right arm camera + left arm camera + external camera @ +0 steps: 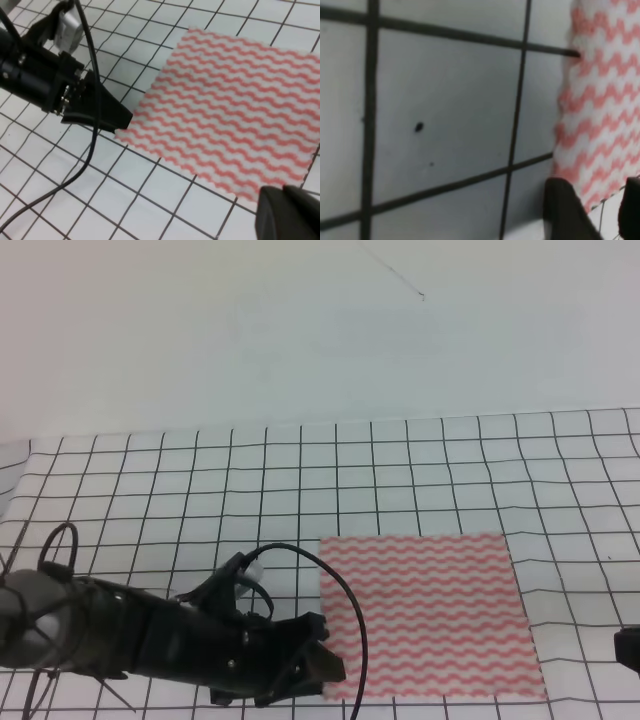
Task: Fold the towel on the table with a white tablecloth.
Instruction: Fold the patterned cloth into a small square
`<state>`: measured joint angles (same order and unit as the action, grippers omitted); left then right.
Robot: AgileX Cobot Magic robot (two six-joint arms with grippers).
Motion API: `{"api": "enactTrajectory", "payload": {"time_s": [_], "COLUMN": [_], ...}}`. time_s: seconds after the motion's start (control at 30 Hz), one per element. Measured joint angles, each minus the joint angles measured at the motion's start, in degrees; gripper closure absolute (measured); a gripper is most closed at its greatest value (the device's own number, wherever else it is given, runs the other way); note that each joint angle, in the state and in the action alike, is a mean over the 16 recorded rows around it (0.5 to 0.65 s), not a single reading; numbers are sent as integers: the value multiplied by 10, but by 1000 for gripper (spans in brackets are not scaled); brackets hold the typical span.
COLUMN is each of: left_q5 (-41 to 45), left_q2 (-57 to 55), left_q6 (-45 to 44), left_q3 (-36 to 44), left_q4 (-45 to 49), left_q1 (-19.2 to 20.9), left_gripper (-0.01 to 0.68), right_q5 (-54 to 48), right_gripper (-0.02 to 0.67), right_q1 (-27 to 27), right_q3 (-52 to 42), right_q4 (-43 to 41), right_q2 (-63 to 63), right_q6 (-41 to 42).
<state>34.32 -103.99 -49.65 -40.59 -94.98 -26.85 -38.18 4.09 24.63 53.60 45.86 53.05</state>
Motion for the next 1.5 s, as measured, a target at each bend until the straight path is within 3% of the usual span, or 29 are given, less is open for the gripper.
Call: {"api": "enactTrajectory", "payload": {"time_s": [0.33, 0.9, 1.5], "left_q5": [14, 22, -18], "left_q2": [-11, -16, -38], "left_q6": [-12, -45, -49], "left_q3": [0, -11, -103], "left_q4": [-16, -50, -53], "left_q1": [0, 0, 0], "left_gripper": [453, 661, 673], "right_q5": [1, 1, 9], "right_gripper": [641, 641, 641], "right_q1": [0, 0, 0], "right_q3": [0, 0, 0], "right_q4": [0, 0, -1], "right_q2": [0, 0, 9], "right_q6": [0, 0, 4]}}
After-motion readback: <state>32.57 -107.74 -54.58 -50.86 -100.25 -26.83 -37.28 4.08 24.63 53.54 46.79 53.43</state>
